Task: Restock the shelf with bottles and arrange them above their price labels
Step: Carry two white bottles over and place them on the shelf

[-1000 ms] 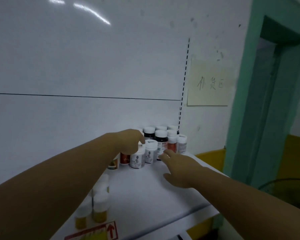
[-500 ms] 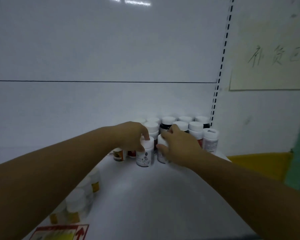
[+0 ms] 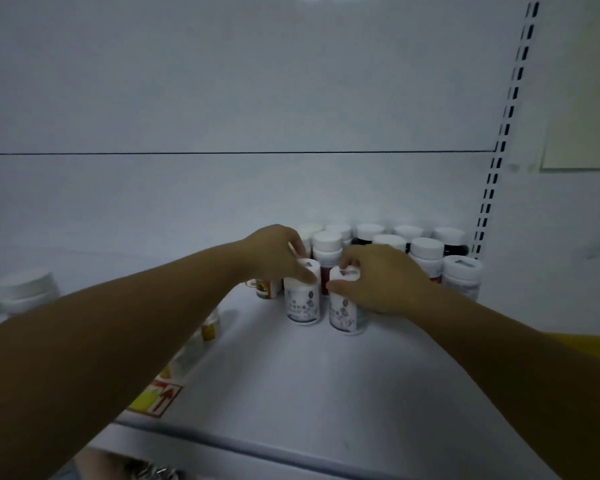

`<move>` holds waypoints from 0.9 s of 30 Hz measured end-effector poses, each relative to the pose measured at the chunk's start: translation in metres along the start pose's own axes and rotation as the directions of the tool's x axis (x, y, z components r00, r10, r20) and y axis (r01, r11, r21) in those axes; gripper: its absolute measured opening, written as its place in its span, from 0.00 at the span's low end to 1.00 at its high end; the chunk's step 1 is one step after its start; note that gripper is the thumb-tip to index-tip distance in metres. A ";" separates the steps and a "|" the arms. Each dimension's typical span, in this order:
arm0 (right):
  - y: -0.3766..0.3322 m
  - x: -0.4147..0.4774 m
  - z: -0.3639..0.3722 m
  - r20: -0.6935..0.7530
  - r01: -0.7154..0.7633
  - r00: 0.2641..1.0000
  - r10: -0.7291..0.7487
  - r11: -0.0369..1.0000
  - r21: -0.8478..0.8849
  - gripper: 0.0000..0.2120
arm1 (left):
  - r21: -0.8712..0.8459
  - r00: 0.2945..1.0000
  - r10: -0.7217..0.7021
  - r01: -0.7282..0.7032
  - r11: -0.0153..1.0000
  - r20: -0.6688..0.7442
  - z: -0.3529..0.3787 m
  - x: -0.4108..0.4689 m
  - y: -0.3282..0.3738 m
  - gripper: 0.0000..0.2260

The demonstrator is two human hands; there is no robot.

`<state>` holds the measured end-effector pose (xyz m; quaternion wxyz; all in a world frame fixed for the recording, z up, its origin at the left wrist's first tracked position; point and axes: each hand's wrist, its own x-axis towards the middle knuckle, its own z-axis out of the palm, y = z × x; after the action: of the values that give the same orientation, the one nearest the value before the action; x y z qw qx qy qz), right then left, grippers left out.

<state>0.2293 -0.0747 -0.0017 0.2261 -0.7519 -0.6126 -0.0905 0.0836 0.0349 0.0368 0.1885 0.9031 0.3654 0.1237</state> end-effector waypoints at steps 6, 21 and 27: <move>-0.037 0.029 -0.013 0.096 0.056 0.986 -0.136 0.813 0.580 0.09 | -0.286 0.994 -0.113 0.106 0.952 -0.008 -0.048 -0.046 -0.020 0.12; -0.305 0.026 0.006 0.069 0.245 0.907 -0.415 0.652 0.717 0.08 | -0.321 0.919 -0.305 0.219 0.922 -0.249 -0.179 -0.242 -0.179 0.14; -0.418 0.024 0.023 0.081 0.283 0.888 -0.453 0.677 0.680 0.11 | -0.404 0.857 -0.318 0.144 0.904 -0.406 -0.217 -0.312 -0.254 0.13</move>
<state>-0.1704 0.0181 0.0833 0.3732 -0.4906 -0.7674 0.1766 -0.3701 0.0371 0.0957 0.2714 0.7460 0.4781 0.3758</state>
